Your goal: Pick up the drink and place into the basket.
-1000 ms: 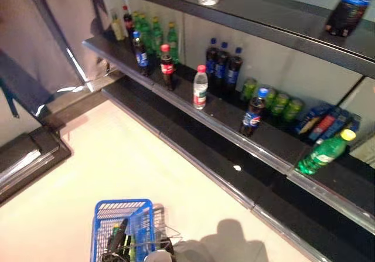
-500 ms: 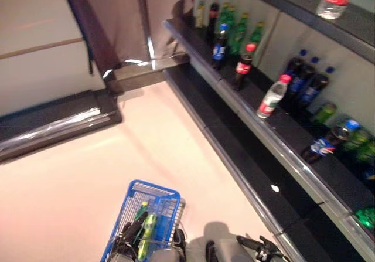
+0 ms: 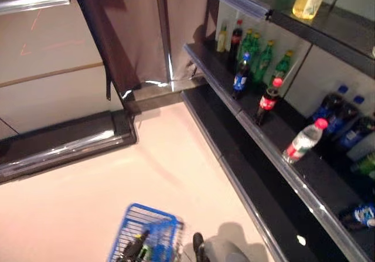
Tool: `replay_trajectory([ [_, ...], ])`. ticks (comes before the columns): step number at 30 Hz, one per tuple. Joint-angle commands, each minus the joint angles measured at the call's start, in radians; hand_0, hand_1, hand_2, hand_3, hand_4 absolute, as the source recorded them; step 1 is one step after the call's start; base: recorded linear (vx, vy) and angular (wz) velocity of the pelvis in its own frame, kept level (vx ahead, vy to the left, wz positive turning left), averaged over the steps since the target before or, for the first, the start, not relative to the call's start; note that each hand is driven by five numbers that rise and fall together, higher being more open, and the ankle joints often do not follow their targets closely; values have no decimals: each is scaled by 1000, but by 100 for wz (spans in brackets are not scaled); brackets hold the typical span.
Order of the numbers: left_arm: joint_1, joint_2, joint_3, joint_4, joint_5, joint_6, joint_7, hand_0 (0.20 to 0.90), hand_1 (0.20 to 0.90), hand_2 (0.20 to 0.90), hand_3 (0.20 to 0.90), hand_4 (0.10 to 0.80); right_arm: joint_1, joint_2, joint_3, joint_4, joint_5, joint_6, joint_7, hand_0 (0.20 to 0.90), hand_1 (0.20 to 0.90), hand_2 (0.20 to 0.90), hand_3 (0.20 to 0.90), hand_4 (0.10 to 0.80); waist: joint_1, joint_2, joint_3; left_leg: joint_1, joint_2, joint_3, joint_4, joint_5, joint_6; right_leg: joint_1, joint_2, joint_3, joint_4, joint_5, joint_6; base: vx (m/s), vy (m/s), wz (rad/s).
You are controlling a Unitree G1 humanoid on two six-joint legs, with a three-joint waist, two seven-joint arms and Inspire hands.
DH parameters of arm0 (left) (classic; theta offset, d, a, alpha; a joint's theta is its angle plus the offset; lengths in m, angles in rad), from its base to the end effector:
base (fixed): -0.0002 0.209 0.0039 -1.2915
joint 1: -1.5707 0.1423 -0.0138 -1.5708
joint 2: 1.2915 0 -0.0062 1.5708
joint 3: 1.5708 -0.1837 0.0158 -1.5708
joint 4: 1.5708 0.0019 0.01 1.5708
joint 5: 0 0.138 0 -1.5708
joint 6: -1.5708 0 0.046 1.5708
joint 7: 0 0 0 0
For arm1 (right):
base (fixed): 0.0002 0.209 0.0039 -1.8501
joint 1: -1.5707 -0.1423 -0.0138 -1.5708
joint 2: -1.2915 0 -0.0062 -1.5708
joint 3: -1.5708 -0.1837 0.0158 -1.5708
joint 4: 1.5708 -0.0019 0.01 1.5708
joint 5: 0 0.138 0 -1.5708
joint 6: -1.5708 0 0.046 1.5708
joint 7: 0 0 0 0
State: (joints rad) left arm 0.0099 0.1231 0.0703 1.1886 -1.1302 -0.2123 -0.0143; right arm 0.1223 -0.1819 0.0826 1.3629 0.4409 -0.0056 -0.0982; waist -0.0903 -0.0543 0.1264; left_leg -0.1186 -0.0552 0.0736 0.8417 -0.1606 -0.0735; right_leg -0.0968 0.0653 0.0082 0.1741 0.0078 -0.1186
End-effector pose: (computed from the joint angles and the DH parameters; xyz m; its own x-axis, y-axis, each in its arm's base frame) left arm 0.0779 0.2066 -0.1160 0.4370 0.3225 -0.8397 -0.8647 0.4076 -0.2935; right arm 0.0017 -0.2119 -0.1264 0.0549 -0.2569 -0.9649 0.3678 0.9036 -0.2197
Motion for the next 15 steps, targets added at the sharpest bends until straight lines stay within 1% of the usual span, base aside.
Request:
replay_trajectory([
  [1,-33,7,-41,-129,22,-6,-97,300,300,300,200,100,-57,-60,23,-45,40,-54,13,900,900,900,900,800,34,-49,59,-133,58,-35,-266,164,83,82,-46,79,-28,-31,111,392,281,-66],
  [2,-28,9,-36,-131,27,-10,-97,300,300,300,200,100,-70,-61,30,-46,40,-56,13,900,900,900,900,800,48,-46,59,-134,75,-68,-383,179,81,91,-40,105,-33,-42,119,676,506,-90],
  [3,-5,11,-22,-125,34,-14,-106,300,300,300,200,100,-101,-67,34,-46,38,-51,19,900,900,900,900,800,85,-33,63,-120,151,-158,-686,224,52,130,-35,168,-46,-71,142,549,414,-96],
  [4,-3,12,-21,-124,35,-13,-105,300,300,300,200,100,-104,-68,34,-46,43,-50,18,900,900,900,900,800,89,-34,65,-112,157,-162,-704,234,48,134,-37,174,-46,-73,144,513,395,-122],
  [5,3,9,-13,-117,40,-15,-107,300,300,300,200,100,-108,-68,28,-45,40,-49,18,900,900,900,900,800,98,-35,65,-124,162,-192,-712,252,41,149,-44,192,-44,-79,150,344,397,-132],
  [6,8,-2,-2,-111,56,-18,-90,300,300,300,200,100,-122,-61,27,-47,45,-39,6,900,900,900,900,800,106,-27,61,-112,163,-202,-695,238,32,169,-85,202,-21,-111,181,402,504,-120],
  [7,9,-10,0,-109,68,-23,-78,300,300,300,200,100,-129,-58,36,-50,60,-30,0,900,900,900,900,800,107,-20,62,-96,168,-191,-700,225,28,166,-99,188,-7,-125,191,438,634,-103],
  [8,-10,-11,-3,-98,105,-17,-60,300,300,300,200,100,-124,-45,14,-53,48,-27,-6,900,900,900,900,800,85,-14,57,-83,170,-131,-657,206,25,154,-137,161,26,-119,210,367,528,-83],
  [9,-26,2,-21,-78,111,-15,-57,300,300,300,200,100,-109,-42,4,-53,28,-26,-12,900,900,900,900,800,72,-8,57,-84,138,-99,-605,169,36,150,-162,142,67,-126,215,384,517,-87],
  [10,-32,14,-30,-71,112,-16,-56,300,300,300,200,100,-99,-39,2,-51,14,-21,-17,900,900,900,900,800,67,-2,57,-77,124,-84,-599,150,49,141,-175,120,107,-121,219,309,372,-60],
  [11,-34,21,-33,-66,113,-17,-58,300,300,300,200,100,-93,-37,1,-48,4,-21,-17,900,900,900,900,800,67,0,57,-67,116,-71,-602,143,58,132,-184,102,145,-108,224,351,415,-31],
  [12,-33,44,-28,-58,135,-17,-53,300,300,300,200,100,-78,-33,7,-44,-39,-32,0,900,900,900,900,800,64,20,60,-6,106,-21,-630,128,76,69,-208,7,274,-43,233,288,346,-22],
  [14,-27,57,-11,-58,187,-8,-51,300,300,300,200,100,-68,-32,15,-49,-64,-63,7,900,900,900,900,800,58,36,66,47,106,-6,-658,122,81,24,-217,-27,324,-20,231,274,286,-66],
  [15,-14,68,-1,-58,184,-9,-51,300,300,300,200,100,-67,-33,34,-68,-79,-64,4,900,900,900,900,800,54,46,70,96,113,27,-690,120,79,6,-207,-69,332,-25,229,268,219,-104],
])
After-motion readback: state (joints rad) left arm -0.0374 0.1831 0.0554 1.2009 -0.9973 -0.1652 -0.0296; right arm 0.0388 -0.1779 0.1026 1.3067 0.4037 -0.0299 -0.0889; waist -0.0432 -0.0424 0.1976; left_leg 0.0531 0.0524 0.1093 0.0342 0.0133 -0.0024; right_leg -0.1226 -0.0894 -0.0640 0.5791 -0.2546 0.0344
